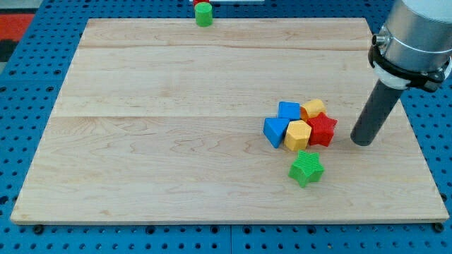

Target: Push the red star into the blue triangle

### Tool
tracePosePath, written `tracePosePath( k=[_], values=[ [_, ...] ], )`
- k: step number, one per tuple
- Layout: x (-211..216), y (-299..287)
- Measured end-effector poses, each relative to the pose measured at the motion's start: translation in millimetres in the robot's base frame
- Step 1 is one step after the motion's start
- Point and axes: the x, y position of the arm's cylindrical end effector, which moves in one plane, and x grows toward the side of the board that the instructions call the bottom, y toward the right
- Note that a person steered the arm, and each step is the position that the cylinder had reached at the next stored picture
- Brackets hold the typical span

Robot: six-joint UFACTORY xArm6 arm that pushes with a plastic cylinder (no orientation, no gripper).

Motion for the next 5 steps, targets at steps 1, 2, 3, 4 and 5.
tracePosePath(
  k=[1,2,3,4,5],
  values=[
    [-10.7,-12.5],
    [-27.3,-33.3],
    [-28.6,-80.5],
    [-29.2,-91.6],
    [-29.2,-91.6]
  ],
)
